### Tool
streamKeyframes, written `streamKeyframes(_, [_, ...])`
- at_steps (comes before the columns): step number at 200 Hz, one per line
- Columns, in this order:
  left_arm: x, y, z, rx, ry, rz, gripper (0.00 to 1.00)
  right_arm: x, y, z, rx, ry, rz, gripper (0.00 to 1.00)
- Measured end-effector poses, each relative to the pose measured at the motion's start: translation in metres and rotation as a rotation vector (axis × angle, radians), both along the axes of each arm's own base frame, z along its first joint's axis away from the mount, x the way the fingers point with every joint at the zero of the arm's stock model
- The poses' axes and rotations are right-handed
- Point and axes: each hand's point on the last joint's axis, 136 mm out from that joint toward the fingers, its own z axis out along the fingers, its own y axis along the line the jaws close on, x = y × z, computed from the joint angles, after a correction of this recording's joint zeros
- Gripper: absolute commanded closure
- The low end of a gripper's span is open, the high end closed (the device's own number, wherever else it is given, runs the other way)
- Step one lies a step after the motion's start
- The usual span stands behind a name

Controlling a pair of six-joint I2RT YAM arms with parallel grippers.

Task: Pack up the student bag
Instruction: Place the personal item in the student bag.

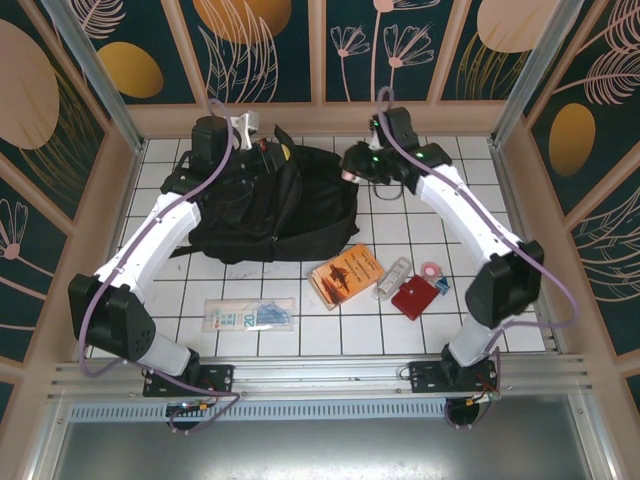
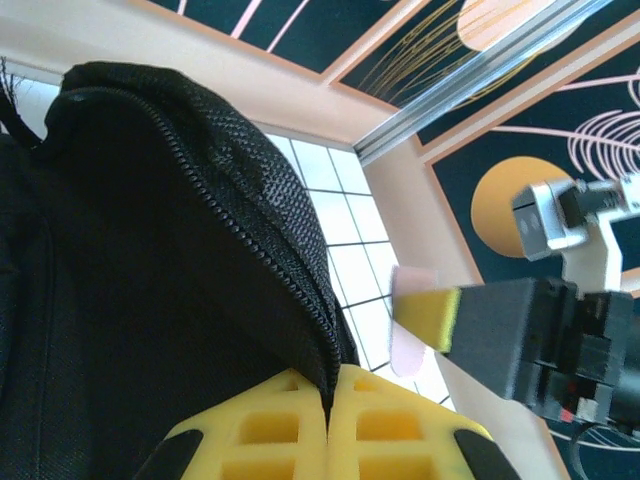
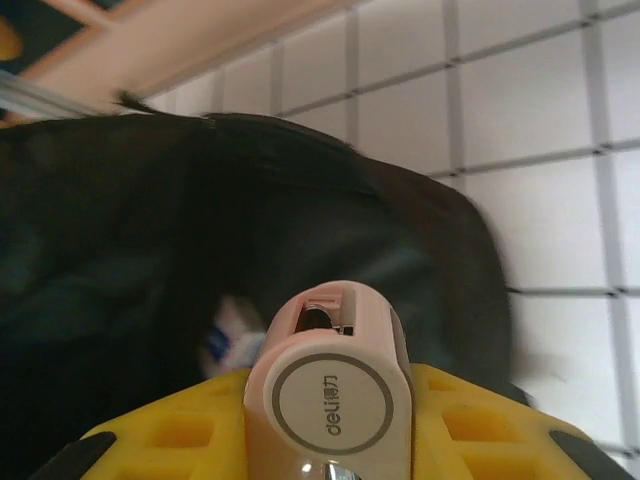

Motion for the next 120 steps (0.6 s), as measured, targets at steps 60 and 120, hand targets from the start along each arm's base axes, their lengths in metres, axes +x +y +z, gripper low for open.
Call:
streamKeyframes(60, [0.005, -0.011, 0.022, -0.066, -0.003, -0.038, 1.00, 0.024, 0.089, -0.071, 0.028, 0.157, 0.118, 0.69])
streamKeyframes(120, [0.004, -0.019, 0.034, -0.149, -0.001, -0.068, 1.00, 0.022, 0.134, -0.092, 0.258, 0.311, 0.170, 0.47])
